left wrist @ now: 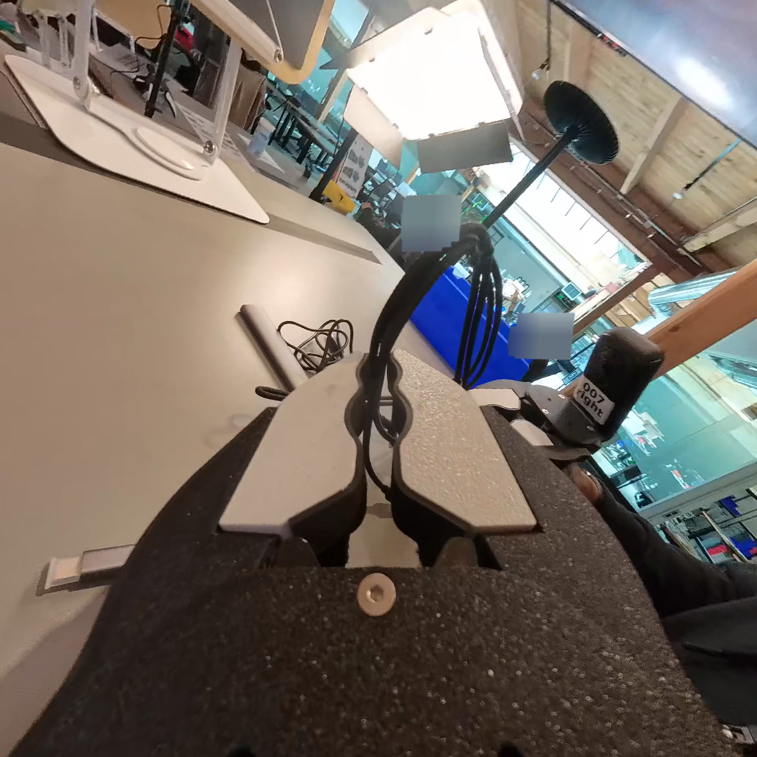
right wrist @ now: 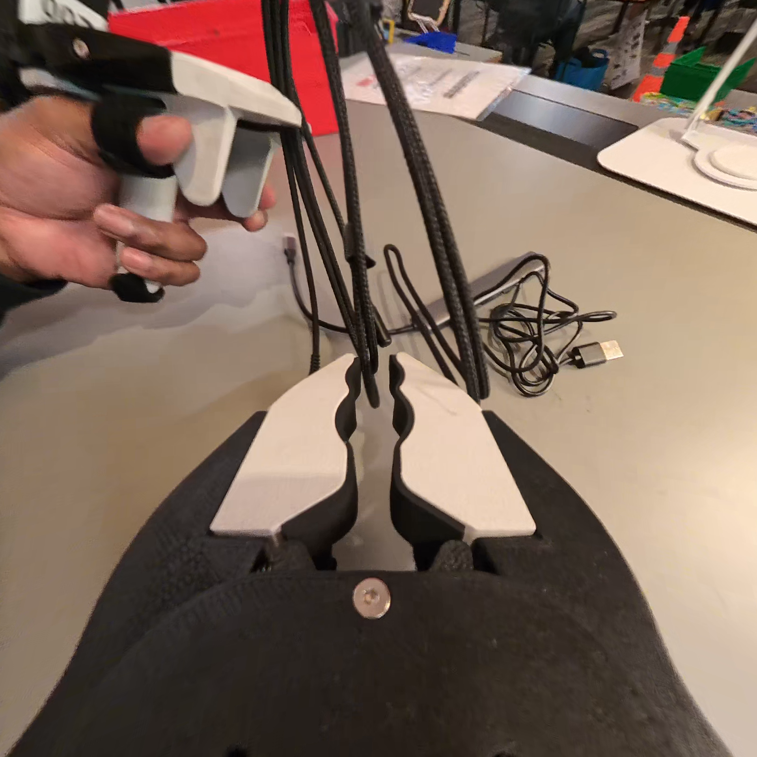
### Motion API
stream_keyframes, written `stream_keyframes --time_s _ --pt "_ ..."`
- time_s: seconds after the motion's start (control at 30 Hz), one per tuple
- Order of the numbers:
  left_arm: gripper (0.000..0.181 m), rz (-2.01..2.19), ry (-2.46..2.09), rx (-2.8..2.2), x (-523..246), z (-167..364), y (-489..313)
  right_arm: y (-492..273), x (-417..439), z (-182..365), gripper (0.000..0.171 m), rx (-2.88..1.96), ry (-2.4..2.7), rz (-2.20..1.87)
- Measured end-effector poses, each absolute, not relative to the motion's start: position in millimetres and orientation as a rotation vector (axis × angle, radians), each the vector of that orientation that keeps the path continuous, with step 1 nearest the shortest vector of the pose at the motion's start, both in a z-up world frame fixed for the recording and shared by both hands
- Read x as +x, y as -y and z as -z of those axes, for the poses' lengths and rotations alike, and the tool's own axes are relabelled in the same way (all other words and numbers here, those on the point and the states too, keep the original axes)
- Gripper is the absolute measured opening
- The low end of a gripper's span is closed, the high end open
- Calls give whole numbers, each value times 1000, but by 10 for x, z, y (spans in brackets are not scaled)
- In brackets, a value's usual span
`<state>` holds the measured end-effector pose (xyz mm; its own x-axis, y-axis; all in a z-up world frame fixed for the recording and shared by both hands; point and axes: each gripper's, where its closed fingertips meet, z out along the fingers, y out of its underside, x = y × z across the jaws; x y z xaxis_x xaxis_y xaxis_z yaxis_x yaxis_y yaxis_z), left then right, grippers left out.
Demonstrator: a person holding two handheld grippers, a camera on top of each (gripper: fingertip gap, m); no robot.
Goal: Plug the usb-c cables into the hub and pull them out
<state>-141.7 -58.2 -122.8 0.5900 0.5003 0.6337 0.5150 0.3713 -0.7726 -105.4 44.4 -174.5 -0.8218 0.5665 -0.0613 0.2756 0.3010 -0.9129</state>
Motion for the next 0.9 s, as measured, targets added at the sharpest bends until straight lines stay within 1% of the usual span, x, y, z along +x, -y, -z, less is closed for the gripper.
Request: stream_keyframes --time_s 0.3,0.4,0.6,0.73,0.9 --pt "7 147 997 -1026 -1430 1105 808 -389 -885 1454 14 -675 2309 -1808" --pt "6 196 1001 -929 -1448 1059 895 -391 -812 1410 12 -616 2312 -1827" --pt "4 302 984 -712 -1435 957 1014 -262 -719 1449 9 -617 2357 -1829" --pt "4 352 968 -613 -1399 919 994 -77 -593 1601 10 -590 2480 -1742" --pt "4 347 958 -591 -1362 902 910 159 -509 1710 10 -595 2512 -1692"
